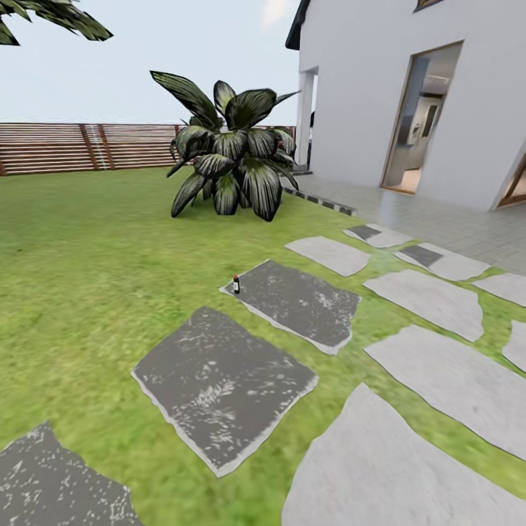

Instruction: In the garden, pick up the pesticide atomizer on the floor and spray pesticide onto both trees until each tree trunk is fully covered.

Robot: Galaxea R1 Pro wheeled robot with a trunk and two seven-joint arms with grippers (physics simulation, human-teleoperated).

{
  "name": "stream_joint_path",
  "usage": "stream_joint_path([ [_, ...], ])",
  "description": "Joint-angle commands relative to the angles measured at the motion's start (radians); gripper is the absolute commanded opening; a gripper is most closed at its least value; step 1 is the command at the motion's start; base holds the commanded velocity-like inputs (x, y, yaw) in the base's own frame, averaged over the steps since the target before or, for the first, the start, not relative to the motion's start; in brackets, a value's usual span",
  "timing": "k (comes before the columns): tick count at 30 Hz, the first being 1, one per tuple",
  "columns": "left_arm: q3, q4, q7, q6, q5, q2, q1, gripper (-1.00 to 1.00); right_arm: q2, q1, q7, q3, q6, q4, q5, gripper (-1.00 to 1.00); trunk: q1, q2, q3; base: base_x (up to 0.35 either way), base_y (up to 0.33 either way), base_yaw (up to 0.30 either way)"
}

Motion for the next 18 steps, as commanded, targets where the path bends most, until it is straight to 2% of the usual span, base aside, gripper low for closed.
stream_joint_path([
  [1, 0.001, 0.001, 0.0, -0.003, 0.001, 0.0, -0.001, 1.0, 0.0, 0.0, 0.0, 0.0, -0.003, 0.001, 0.003, 1.0, 0.0, 0.0, -0.001, 0.34, 0.0, 0.0],
  [18, 0.001, 0.001, 0.0, -0.003, 0.001, 0.0, -0.001, 1.0, 0.0, 0.0, 0.0, 0.0, -0.003, 0.001, 0.003, 1.0, 0.0, 0.0, -0.001, 0.34, 0.0, 0.0],
])
